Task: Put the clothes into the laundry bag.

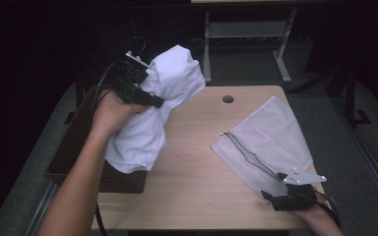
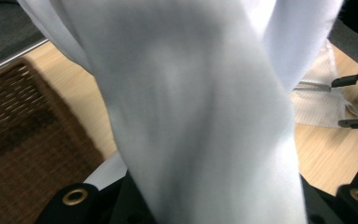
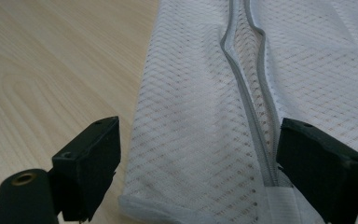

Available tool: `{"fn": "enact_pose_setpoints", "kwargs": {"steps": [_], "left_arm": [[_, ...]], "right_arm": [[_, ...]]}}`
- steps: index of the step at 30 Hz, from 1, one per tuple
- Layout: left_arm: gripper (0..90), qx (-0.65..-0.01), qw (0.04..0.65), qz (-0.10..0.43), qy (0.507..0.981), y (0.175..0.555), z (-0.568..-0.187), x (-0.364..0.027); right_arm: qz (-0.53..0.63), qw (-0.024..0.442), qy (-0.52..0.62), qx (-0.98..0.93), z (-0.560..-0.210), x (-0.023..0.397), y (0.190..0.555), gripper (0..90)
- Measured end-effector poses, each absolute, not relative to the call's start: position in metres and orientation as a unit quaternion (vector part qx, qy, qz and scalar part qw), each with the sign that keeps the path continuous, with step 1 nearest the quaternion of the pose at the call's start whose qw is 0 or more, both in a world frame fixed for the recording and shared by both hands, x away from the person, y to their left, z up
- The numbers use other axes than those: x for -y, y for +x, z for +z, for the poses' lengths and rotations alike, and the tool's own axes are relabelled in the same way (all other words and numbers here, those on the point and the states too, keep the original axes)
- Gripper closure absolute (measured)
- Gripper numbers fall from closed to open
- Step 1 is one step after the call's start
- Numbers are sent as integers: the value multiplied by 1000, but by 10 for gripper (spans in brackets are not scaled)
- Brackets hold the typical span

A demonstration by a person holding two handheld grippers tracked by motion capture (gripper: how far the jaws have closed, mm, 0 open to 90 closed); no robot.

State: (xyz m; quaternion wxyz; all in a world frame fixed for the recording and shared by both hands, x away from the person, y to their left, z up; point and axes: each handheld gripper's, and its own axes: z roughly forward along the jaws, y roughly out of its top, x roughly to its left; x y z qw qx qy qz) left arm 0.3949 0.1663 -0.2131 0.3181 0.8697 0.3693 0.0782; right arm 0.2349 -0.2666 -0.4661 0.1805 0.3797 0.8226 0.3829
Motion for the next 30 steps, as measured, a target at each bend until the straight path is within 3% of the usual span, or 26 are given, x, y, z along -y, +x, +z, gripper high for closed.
{"fn": "enact_pose_setpoints", "kwargs": {"steps": [11, 30], "left_arm": [[732, -339, 335, 44, 878, 392, -238, -119], [731, -334, 332, -7, 882, 361, -340, -78]], "right_arm": [[387, 180, 377, -822, -465, 266, 235, 133], [388, 179, 374, -823, -464, 267, 235, 133]]}}
